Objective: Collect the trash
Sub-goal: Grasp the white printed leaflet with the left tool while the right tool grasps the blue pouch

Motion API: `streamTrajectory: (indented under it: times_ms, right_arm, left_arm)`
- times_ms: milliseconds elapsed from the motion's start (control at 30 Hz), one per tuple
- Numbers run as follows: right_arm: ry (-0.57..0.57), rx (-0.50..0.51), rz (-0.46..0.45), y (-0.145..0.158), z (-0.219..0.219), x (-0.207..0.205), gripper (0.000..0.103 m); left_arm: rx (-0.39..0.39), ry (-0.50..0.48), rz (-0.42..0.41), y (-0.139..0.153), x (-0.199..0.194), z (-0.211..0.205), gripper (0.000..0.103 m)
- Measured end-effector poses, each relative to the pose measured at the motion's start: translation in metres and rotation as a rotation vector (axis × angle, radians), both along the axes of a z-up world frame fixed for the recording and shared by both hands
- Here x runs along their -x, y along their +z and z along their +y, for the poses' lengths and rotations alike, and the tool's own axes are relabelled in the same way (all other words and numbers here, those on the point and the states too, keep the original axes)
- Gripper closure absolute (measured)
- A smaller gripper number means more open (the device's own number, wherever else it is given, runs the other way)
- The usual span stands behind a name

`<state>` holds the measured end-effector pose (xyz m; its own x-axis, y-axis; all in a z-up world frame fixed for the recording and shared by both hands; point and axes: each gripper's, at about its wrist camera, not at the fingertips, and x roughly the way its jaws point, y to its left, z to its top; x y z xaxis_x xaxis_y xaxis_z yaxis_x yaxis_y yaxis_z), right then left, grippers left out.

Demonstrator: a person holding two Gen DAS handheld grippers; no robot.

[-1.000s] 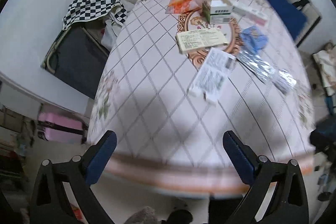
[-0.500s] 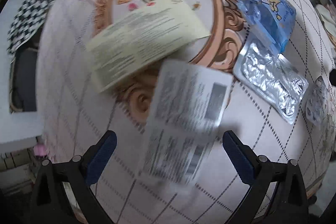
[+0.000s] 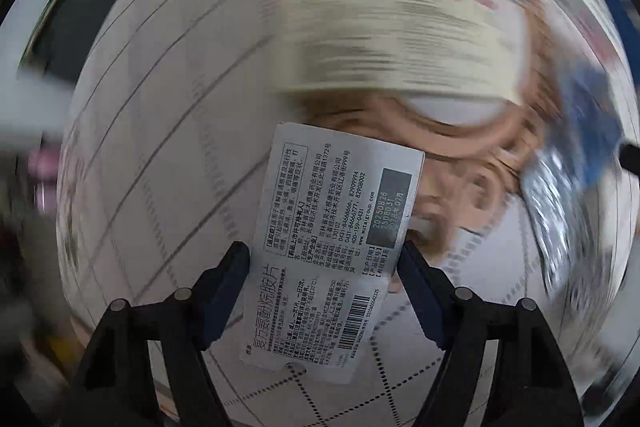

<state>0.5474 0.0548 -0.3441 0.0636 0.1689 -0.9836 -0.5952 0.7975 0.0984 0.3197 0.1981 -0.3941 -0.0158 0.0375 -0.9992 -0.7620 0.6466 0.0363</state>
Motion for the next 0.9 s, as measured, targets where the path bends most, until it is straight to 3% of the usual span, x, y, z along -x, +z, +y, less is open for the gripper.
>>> streamTrajectory:
  times_ms: [67,367,600,767,900]
  right_arm:
    - [0.020,-0.002,-0.010,0.000,0.012,-0.002,0.002]
    - [0.112,0.053,-0.056,-0.020,0.059,-0.004,0.002]
    - [0.090,0.061,-0.059,-0.035,0.066,-0.005,0.003]
    - [0.078,0.049,-0.094,-0.037,0.066,0.008,0.028]
    - [0.065,0.023,-0.087,-0.034,0.051,0.021,0.053]
  left_arm:
    - [0.001,0.053,-0.015,-0.002,0.011,0.007,0.028]
    - [0.016,0.039,-0.036,-0.005,0.027,0.020,0.025]
    - [0.019,0.022,-0.051,-0.002,0.007,0.020,0.028]
    - [0.008,0.011,-0.057,-0.001,0.006,0.016,0.030]
    - [-0.020,0.014,-0.052,0.003,0.003,0.007,0.031]
